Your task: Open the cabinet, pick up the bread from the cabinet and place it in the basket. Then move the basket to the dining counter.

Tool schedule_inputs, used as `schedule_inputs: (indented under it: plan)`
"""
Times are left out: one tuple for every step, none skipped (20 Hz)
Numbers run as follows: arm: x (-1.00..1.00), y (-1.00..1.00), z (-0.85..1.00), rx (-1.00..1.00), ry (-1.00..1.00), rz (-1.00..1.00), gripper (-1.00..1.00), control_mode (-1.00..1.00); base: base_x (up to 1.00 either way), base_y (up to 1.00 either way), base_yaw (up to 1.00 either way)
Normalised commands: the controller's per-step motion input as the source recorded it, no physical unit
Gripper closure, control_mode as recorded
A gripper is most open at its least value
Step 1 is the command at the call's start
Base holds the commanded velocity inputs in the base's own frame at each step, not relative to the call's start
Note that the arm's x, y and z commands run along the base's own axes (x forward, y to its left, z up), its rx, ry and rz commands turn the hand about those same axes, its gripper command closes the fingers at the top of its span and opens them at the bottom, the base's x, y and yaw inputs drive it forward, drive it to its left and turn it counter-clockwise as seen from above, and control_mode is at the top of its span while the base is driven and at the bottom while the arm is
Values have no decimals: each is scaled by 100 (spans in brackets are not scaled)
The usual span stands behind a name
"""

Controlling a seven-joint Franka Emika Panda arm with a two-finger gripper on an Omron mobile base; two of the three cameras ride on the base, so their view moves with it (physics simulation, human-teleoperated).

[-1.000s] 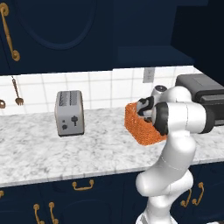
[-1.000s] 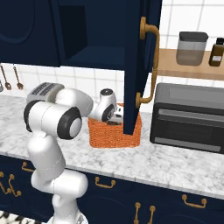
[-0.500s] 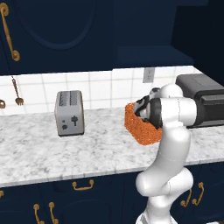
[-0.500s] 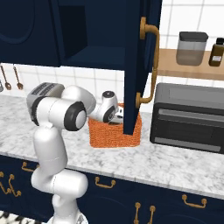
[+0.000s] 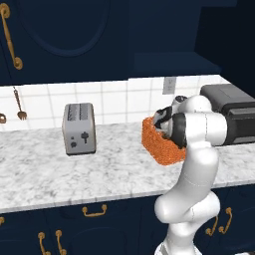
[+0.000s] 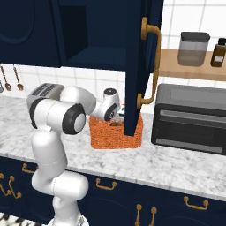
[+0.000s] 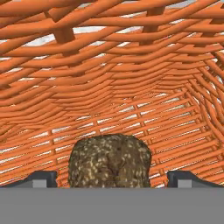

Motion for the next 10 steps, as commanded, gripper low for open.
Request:
schedule_inputs:
  plan:
    - [-50,5,56,-4,-11,-4,-100,-100,0,0,0]
    - [-48,0,62,-2,-11,-3,-100,-100,0,0,0]
    - [-39,9,71,-4,-10,-4,-100,-100,0,0,0]
    - [-26,21,79,-7,-7,-5,-100,-100,0,0,0]
    - [-30,24,85,-9,-4,-6,-100,-100,0,0,0]
    - [-35,8,90,-6,-4,-6,-100,-100,0,0,0]
    - [-43,12,89,-8,-5,-6,-100,-100,0,0,0]
    - [-51,16,86,-9,-7,-7,-100,-100,0,0,0]
    - [-61,13,78,-10,-5,-10,-100,-100,0,0,0]
    - [-70,6,63,-7,-3,-14,-100,-100,0,0,0]
